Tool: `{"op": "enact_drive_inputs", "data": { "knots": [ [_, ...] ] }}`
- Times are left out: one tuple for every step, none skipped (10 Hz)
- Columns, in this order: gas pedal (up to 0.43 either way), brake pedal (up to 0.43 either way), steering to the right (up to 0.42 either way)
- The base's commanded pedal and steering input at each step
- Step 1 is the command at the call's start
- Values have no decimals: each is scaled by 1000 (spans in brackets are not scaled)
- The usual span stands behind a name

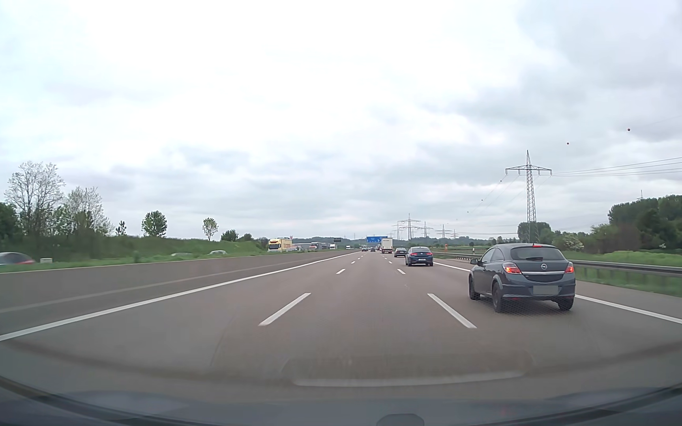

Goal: Follow the waypoints while adhering to traffic rules and regulations

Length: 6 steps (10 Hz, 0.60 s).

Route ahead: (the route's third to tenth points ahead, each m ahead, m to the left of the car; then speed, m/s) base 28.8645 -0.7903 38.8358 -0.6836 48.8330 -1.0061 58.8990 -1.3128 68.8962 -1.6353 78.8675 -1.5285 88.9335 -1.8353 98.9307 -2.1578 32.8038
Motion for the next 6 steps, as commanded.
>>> {"op": "enact_drive_inputs", "data": {
  "knots": [
    [370, 0, 6],
    [370, 0, 6],
    [370, 0, 6],
    [287, 0, 5],
    [248, 0, 5],
    [248, 0, 4]
  ]
}}
